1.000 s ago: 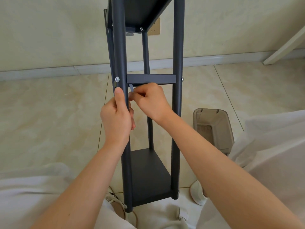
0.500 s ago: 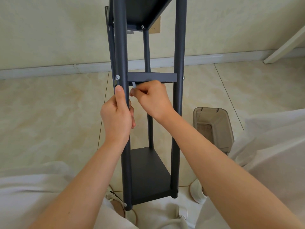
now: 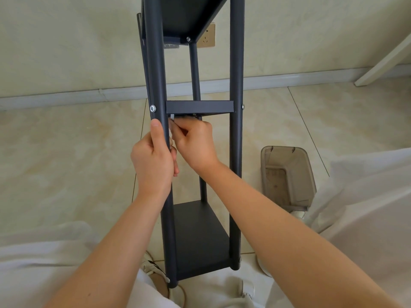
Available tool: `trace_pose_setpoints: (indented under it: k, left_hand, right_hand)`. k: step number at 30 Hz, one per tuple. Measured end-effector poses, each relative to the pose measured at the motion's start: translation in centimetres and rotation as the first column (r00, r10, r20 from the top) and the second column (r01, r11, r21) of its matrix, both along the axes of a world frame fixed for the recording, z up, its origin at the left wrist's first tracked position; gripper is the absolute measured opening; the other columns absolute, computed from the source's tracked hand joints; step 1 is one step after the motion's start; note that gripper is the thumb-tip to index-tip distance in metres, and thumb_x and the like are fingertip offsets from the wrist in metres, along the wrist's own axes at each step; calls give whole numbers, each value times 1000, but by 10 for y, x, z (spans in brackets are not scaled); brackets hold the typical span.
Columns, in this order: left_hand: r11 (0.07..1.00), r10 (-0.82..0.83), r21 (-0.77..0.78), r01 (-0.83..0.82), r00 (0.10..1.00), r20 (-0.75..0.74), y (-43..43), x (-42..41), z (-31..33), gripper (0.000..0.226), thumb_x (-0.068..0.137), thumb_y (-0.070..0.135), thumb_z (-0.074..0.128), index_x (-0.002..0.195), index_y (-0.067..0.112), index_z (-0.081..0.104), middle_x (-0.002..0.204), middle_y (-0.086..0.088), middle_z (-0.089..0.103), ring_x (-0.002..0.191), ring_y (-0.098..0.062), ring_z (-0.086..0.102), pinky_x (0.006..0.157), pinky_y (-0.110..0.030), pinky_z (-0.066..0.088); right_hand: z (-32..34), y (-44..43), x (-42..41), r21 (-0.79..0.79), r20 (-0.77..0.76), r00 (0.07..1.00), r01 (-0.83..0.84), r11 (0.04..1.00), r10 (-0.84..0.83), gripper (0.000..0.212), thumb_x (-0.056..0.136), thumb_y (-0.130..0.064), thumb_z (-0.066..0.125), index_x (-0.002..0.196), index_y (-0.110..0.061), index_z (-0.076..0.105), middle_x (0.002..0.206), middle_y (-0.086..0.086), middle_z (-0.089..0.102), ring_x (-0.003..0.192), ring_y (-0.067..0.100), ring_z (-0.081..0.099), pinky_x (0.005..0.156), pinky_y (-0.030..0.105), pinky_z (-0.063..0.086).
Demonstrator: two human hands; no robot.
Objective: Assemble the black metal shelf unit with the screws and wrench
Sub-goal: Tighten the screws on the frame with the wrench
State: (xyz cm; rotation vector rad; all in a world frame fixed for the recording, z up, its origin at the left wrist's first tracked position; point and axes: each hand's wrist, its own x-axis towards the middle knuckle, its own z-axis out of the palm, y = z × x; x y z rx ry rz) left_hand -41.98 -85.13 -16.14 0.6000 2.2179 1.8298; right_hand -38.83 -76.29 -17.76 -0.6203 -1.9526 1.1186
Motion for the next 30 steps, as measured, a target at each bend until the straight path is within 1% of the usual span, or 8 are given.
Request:
trace_pose_setpoints:
  k: [4, 11, 13, 16, 18, 23, 27, 30]
  left_hand:
    - [1000, 20, 9, -20, 1000, 3, -1, -1, 0, 67, 106, 51, 33, 43, 30, 42, 48, -13, 53, 32, -20, 47, 37, -26, 37]
    - [1000, 15, 11, -15, 1000, 7, 0, -2, -1, 68, 105, 55, 31, 43, 29, 42, 45, -12, 52, 32, -19, 47, 38, -24, 38]
    - [1000, 14, 7, -14, 1000, 2, 0, -3, -1, 68, 104, 55, 31, 43, 30, 44, 45, -11, 52, 32, -19, 48, 37, -24, 38]
    - [1000, 6, 5, -6, 1000, -6, 0, -4, -1, 68, 105, 54, 31, 43, 32, 46, 44, -6, 52, 32, -18, 48, 37, -24, 38]
    - [1000, 6, 16, -6, 1000, 5, 0, -4, -1, 68, 105, 54, 32, 42, 32, 44, 44, -5, 52, 32, -18, 48, 37, -24, 38]
    - [1000, 5, 13, -5, 1000, -7, 3, 2, 2, 68, 106, 52, 32, 43, 31, 45, 45, -6, 52, 33, -18, 48, 38, -26, 40]
    - [1000, 7, 19, -7, 1000, 1, 7, 5, 3, 67, 105, 54, 32, 42, 32, 44, 44, -5, 50, 33, -18, 47, 38, -25, 38]
    - [1000, 2, 19, -3, 1000, 16, 11, 8, 4, 66, 105, 55, 33, 43, 33, 42, 45, -4, 48, 33, -18, 45, 36, -23, 36]
  right_hand:
    - [-5, 1, -10, 89, -74, 995, 75, 993, -69, 27, 90, 3, 61, 64, 2, 64, 59, 5, 52, 54, 9, 42, 58, 4, 32]
    - [-6, 3, -11, 139, -101, 992, 91, 986, -77, 20, 89, 5, 63, 70, 3, 68, 62, 4, 54, 57, -9, 38, 63, -1, 32]
    - [-2, 4, -7, 112, -54, 997, 57, 992, -51, 25, 91, 2, 62, 66, 2, 65, 62, -2, 50, 54, -5, 39, 61, 4, 33]
    - [0, 4, 4, 15, 52, 998, -31, 999, 30, 32, 95, -4, 56, 65, 5, 59, 56, 6, 53, 52, 16, 48, 56, 32, 43]
    - [0, 1, 17, -13, 111, 989, -93, 996, 94, 30, 96, -6, 54, 68, 4, 62, 57, 8, 55, 54, 20, 51, 58, 36, 46]
    - [9, -1, 47, -147, 153, 984, -69, 987, 92, 31, 94, -8, 55, 65, -1, 60, 50, -8, 43, 48, 8, 40, 54, 23, 38]
    - [18, 0, 69, -189, 175, 982, -39, 981, 73, 43, 94, -8, 56, 53, -21, 48, 44, -14, 44, 47, 5, 41, 50, 17, 35]
    - [25, 11, 92, -190, 200, 979, -4, 982, 43, 38, 94, -9, 56, 57, -12, 55, 45, -11, 43, 45, 5, 39, 48, 14, 33]
